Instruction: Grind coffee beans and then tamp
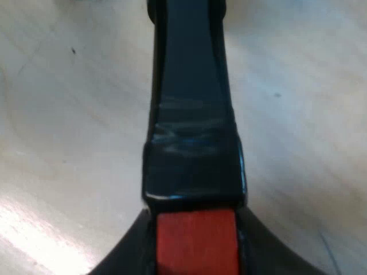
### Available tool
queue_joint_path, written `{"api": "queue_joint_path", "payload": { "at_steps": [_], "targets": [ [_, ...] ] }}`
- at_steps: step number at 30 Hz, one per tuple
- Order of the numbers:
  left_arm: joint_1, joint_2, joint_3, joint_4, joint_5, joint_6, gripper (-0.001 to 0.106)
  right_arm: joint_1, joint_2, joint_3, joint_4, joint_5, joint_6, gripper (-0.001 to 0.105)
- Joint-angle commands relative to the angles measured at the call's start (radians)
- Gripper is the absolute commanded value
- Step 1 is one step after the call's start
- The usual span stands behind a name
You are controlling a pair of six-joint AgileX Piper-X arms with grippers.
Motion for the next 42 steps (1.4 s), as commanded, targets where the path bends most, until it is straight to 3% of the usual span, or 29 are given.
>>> {"api": "queue_joint_path", "payload": {
  "at_steps": [1, 4, 7, 14, 20, 37, 39, 42],
  "targets": [
    [-0.005, -0.007, -0.001, -0.005, 0.01, -0.009, 0.071, -0.048, -0.014, 0.027, -0.109, -0.002, -0.064, 0.0],
    [-0.005, -0.007, -0.001, -0.005, 0.01, -0.009, 0.071, -0.082, -0.014, 0.061, -0.19, -0.003, -0.13, 0.0],
    [-0.005, -0.007, -0.001, -0.005, 0.01, -0.009, 0.071, -0.113, -0.014, 0.098, -0.262, -0.043, -0.154, 0.0],
    [-0.005, -0.007, -0.001, -0.005, 0.01, -0.009, 0.071, -0.133, -0.014, 0.208, -0.427, -0.05, -0.155, 0.0],
    [-0.005, -0.007, -0.001, -0.003, 0.01, -0.009, 0.071, -0.133, -0.014, 0.264, -0.446, -0.015, -0.155, 0.0],
    [-0.005, -0.007, -0.001, 0.015, 0.01, -0.009, 0.071, -0.133, 0.027, 0.279, -0.448, -0.018, -0.155, 0.0],
    [-0.005, -0.007, -0.001, 0.017, 0.01, -0.009, 0.071, -0.133, 0.027, 0.279, -0.448, -0.018, -0.155, 0.005],
    [-0.005, -0.007, -0.001, 0.017, 0.01, -0.009, 0.071, -0.133, 0.027, 0.279, -0.447, -0.018, -0.155, 0.028]
  ]
}}
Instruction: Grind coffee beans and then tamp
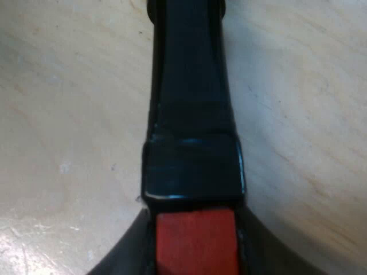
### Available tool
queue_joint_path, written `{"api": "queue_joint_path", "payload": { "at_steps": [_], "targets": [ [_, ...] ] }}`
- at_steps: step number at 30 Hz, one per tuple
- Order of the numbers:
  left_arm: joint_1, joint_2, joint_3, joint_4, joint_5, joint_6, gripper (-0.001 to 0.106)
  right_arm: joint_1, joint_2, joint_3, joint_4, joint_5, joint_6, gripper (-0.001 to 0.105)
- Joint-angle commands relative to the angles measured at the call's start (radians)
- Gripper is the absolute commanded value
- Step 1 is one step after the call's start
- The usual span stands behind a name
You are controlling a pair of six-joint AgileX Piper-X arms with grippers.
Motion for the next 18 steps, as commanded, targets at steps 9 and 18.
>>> {"api": "queue_joint_path", "payload": {
  "at_steps": [9, 18],
  "targets": [
    [-0.005, -0.007, 0.001, 0.013, 0.008, -0.009, 0.071, -0.006, -0.003, -0.007, -0.026, 0.021, -0.012, 0.055],
    [-0.005, -0.007, 0.001, 0.013, 0.008, -0.009, 0.071, -0.006, -0.003, -0.023, 0.174, 0.013, -0.007, 0.055]
  ]
}}
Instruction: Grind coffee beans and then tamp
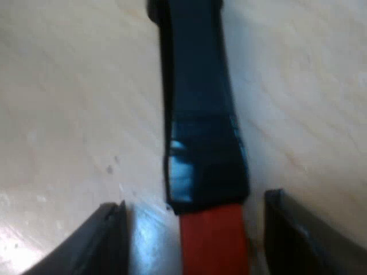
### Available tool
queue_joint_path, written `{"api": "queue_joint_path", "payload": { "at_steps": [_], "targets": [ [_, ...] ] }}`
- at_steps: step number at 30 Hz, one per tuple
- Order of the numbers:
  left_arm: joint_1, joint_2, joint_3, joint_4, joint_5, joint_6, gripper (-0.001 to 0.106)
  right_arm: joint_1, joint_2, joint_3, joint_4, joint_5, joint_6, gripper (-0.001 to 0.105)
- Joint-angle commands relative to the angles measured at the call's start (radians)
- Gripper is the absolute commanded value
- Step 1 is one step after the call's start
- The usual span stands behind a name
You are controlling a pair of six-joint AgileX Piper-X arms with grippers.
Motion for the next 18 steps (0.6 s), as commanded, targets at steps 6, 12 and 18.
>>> {"api": "queue_joint_path", "payload": {
  "at_steps": [6, 12, 18],
  "targets": [
    [-0.005, -0.007, 0.001, -0.002, 0.008, -0.009, 0.071, -0.006, -0.039, -0.025, 0.162, -0.02, -0.005, 0.055],
    [-0.005, -0.007, 0.001, -0.002, 0.008, -0.009, 0.071, -0.006, -0.102, -0.103, 0.372, -0.02, -0.005, 0.055],
    [-0.005, -0.007, 0.001, -0.002, 0.008, -0.009, 0.071, -0.006, -0.168, -0.184, 0.472, -0.02, -0.005, 0.055]
  ]
}}
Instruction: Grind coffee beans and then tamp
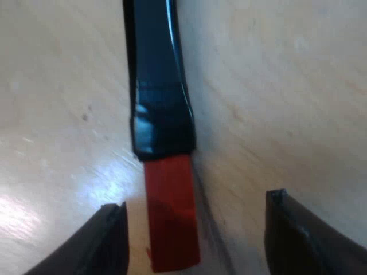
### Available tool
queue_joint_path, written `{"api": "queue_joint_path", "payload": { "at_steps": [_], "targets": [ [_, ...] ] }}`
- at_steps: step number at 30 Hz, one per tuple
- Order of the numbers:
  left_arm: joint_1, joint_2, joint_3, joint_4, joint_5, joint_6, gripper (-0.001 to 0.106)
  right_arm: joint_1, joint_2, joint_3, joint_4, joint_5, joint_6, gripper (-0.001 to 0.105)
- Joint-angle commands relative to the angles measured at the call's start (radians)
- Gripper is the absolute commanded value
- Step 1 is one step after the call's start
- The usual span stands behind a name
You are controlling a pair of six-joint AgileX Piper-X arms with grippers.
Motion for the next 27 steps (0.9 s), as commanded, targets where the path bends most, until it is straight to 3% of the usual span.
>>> {"api": "queue_joint_path", "payload": {
  "at_steps": [1, 12, 22, 27],
  "targets": [
    [-0.005, -0.007, 0.001, -0.002, 0.008, -0.009, 0.071, -0.006, -0.037, -0.045, 0.04, -0.004, -0.008, 0.055],
    [-0.005, -0.007, 0.001, -0.002, 0.008, -0.009, 0.071, -0.006, -0.132, -0.18, 0.043, -0.004, -0.015, 0.055],
    [-0.005, -0.007, 0.001, -0.002, 0.008, -0.009, 0.071, -0.004, -0.165, -0.283, -0.021, -0.004, -0.15, 0.055],
    [-0.005, -0.007, 0.001, -0.002, 0.008, -0.009, 0.071, -0.004, -0.168, -0.283, -0.103, -0.001, -0.15, 0.055]
  ]
}}
